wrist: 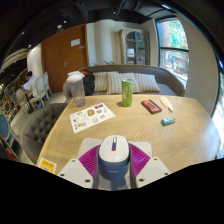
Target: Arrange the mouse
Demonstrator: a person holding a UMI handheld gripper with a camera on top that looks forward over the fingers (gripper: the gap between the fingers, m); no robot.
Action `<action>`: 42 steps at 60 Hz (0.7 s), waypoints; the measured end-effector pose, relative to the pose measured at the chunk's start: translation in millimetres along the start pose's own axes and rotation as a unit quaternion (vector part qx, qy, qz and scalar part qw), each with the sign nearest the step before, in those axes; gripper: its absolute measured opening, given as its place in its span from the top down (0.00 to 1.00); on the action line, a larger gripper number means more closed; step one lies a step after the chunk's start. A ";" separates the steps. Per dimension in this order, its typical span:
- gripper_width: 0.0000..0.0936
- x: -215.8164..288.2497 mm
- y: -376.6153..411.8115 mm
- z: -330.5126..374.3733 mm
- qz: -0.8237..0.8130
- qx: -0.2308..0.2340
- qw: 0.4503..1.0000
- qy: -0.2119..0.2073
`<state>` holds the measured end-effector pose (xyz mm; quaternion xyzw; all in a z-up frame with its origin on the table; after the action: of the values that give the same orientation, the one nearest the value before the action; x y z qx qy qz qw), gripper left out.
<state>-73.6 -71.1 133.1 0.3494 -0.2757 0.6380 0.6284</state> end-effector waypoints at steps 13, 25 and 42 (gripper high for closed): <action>0.55 -61.1 -9.2 -40.4 -0.011 0.011 0.999 0.051; 0.48 -64.8 -12.2 -46.1 -0.009 0.042 0.998 0.041; 0.10 -55.3 -8.4 -21.7 0.036 -0.008 0.994 0.106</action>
<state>-69.3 -87.1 75.5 0.2645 -0.2247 0.6918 0.6332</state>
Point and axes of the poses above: the point between the fingertips, and its own axes, seen from behind it with the camera up: y to the left, x up, z backward, against the way the camera looks, the point moved 10 cm from there along z, backward, against the way the camera looks, and after that the axes turned 2 degrees about x, right-handed, at the moved point
